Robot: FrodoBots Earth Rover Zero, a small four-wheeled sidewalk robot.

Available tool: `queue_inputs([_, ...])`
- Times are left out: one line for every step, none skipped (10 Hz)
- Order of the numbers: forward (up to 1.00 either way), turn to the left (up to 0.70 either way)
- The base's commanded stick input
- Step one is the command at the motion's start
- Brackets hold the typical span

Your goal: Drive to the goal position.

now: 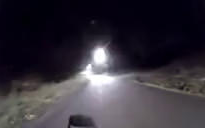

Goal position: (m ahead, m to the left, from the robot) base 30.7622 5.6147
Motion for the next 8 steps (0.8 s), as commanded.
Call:
queue_inputs([1.0,-0.04])
queue_inputs([1.0,-0.14])
queue_inputs([1.0,-0.07])
queue_inputs([1.0,-0.04])
queue_inputs([1.0,-0.03])
queue_inputs([1.0,-0.03])
queue_inputs([1.0,-0.02])
queue_inputs([1.0,0.0])
